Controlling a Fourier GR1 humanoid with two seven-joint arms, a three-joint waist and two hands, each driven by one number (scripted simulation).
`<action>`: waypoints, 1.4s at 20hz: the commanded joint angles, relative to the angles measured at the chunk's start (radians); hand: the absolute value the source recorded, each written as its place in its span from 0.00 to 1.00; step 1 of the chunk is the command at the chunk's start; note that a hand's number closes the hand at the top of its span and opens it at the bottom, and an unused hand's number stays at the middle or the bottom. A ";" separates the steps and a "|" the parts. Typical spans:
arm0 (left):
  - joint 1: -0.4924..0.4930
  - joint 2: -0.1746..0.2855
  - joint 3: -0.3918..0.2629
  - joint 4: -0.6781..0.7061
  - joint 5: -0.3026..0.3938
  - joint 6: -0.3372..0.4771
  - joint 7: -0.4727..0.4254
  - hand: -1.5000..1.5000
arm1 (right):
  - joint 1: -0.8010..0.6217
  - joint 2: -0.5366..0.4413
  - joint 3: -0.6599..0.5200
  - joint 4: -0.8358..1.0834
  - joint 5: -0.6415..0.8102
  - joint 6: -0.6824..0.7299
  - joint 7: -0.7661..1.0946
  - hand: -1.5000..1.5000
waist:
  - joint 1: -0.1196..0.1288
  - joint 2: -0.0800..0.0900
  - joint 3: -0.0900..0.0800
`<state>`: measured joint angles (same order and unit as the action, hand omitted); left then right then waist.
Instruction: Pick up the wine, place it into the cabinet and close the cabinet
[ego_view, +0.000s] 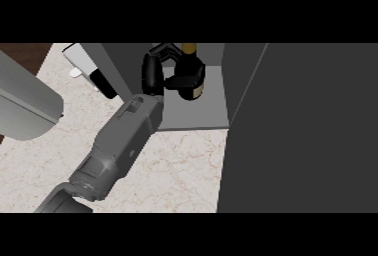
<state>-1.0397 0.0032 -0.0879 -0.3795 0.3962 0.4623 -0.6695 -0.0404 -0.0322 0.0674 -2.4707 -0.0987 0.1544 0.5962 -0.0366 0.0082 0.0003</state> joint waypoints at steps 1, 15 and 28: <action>-0.041 -0.003 0.022 0.057 0.011 0.008 -0.003 1.00 | 0.034 0.015 0.025 -0.112 -0.036 -0.019 0.051 0.00 | 0.000 -0.001 -0.001; -0.082 -0.003 0.167 0.186 0.102 -0.095 -0.064 1.00 | -0.023 0.032 0.091 -0.062 0.015 -0.043 0.043 0.00 | -0.011 0.008 -0.002; -0.093 0.035 0.164 0.277 0.062 -0.066 -0.072 0.00 | -0.039 0.020 0.040 -0.050 -0.015 -0.020 0.045 0.00 | -0.027 0.014 -0.001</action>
<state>-1.1619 0.0048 0.0714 -0.1375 0.4658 0.3881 -0.7383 -0.0826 -0.0159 0.0983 -2.4475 -0.1020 0.1500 0.6008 -0.0644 0.0172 0.0029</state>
